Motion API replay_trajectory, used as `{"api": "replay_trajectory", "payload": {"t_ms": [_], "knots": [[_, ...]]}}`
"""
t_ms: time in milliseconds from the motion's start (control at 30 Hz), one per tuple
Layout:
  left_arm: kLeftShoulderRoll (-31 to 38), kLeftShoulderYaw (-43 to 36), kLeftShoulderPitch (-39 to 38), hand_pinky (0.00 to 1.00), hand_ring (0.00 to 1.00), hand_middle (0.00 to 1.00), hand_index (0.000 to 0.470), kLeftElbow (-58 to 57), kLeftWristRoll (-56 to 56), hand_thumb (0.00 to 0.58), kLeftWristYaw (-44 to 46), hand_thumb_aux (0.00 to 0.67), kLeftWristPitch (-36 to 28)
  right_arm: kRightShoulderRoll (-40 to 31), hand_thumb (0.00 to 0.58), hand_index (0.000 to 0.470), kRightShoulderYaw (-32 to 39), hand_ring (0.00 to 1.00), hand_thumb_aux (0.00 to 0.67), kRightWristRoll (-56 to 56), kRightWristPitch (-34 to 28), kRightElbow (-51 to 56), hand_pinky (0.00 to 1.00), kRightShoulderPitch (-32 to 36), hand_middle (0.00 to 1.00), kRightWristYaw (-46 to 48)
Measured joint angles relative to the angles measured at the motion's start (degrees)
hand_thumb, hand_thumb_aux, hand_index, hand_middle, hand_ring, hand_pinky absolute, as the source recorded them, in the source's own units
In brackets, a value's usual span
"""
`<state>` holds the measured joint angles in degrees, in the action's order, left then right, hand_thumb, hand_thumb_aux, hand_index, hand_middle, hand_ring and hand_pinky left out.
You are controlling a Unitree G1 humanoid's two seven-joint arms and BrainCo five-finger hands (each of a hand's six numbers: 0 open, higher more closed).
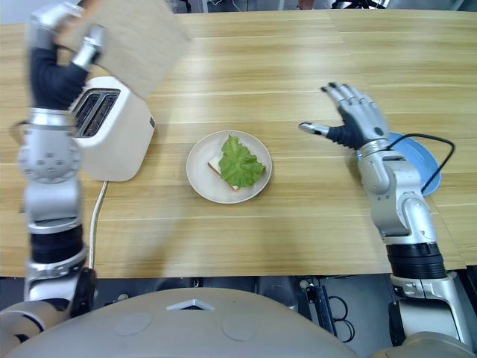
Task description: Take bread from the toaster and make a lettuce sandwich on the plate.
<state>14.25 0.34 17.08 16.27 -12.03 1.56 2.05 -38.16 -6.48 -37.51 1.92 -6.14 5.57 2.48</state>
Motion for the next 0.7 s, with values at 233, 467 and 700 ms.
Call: {"api": "replay_trajectory", "payload": {"t_ms": [233,467,700], "knots": [[-10.7,-4.6,2.2,1.0,1.0,1.0,0.46,-27.3,9.1,0.58,7.2,0.67,0.7,0.2,0.0,0.0,-2.9,0.0,0.0,1.3,-0.7,-0.1,0.0,-0.6,0.0,-2.3],[-12.8,-6.8,6.8,1.0,1.0,1.0,0.46,-47.9,9.4,0.58,9.7,0.67,4.0,0.5,0.0,0.0,-2.5,0.0,0.0,1.3,-1.2,-1.1,0.0,-1.0,0.0,-2.4],[-13.3,-7.5,9.0,1.0,1.0,1.0,0.46,-57.8,8.2,0.58,10.3,0.67,6.9,1.8,0.0,0.0,0.3,0.0,0.0,0.8,-1.8,-1.3,0.0,-0.9,0.0,-1.7]]}}
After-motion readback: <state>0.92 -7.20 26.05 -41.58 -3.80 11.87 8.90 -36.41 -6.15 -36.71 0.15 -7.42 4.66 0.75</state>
